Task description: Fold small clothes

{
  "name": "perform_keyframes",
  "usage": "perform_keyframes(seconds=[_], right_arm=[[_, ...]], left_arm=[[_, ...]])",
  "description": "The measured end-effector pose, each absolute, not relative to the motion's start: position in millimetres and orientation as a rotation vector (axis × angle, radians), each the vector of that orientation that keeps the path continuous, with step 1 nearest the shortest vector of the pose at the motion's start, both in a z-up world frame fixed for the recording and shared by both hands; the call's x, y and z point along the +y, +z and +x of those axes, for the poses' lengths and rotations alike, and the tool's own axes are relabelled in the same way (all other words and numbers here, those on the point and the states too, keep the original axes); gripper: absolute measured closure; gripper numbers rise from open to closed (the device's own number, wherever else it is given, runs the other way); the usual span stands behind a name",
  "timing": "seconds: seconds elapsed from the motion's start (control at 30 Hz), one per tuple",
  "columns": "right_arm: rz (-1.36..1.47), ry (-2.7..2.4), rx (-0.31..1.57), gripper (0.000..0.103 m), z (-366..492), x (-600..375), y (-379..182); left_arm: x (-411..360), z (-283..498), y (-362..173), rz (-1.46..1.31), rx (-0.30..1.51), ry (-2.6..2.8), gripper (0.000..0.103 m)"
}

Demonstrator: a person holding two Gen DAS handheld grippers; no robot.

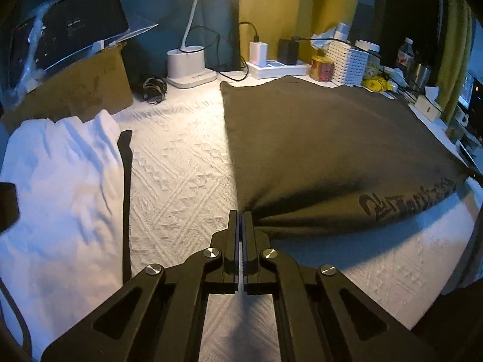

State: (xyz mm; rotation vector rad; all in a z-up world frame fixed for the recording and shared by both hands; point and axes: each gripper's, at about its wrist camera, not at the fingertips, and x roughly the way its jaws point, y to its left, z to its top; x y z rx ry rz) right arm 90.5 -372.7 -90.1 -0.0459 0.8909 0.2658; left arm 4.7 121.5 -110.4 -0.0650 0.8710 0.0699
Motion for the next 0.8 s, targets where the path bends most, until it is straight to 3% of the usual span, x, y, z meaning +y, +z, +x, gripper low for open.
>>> perform_keyframes(seconds=[0.27, 0.3, 0.33, 0.37, 0.4, 0.47, 0.67, 0.73, 0.77, 0.8], right_arm=[[-0.012, 0.256, 0.942, 0.099, 91.1, -377.6, -111.5], [-0.003, 0.257, 0.943, 0.094, 91.3, -378.0, -111.2], [0.013, 0.257, 0.943, 0.092, 91.5, -378.5, -110.9], [0.022, 0.253, 0.942, 0.085, 91.1, -378.4, -110.2], [0.024, 0.25, 0.938, 0.077, 89.7, -377.0, -109.2], [0.029, 0.246, 0.933, 0.066, 88.5, -374.4, -108.5], [0.067, 0.21, 0.912, 0.065, 86.4, -372.5, -110.2], [0.061, 0.223, 0.904, 0.065, 83.7, -368.9, -110.8], [0.05, 0.234, 0.9, 0.065, 82.2, -366.8, -111.2], [0.046, 0.24, 0.897, 0.066, 81.4, -365.7, -111.5]], left_arm=[[130.8, -8.1, -134.6, -0.216, 0.896, 0.036, 0.099], [132.1, -9.5, -133.3, -0.235, 0.88, 0.029, 0.081], [133.4, -10.0, -132.0, -0.255, 0.864, 0.026, 0.047], [135.2, -10.6, -130.4, -0.283, 0.844, 0.03, 0.031], [137.1, -11.6, -128.3, -0.318, 0.814, 0.031, 0.021], [137.3, -8.1, -128.2, -0.361, 0.798, 0.018, 0.021], [117.1, 10.7, -143.2, -0.268, 0.857, -0.001, 0.026], [109.7, 12.2, -143.7, -0.207, 0.862, 0.006, 0.051], [108.5, 13.0, -143.7, -0.197, 0.867, 0.008, 0.058], [108.5, 13.3, -143.6, -0.197, 0.871, 0.009, 0.075]])
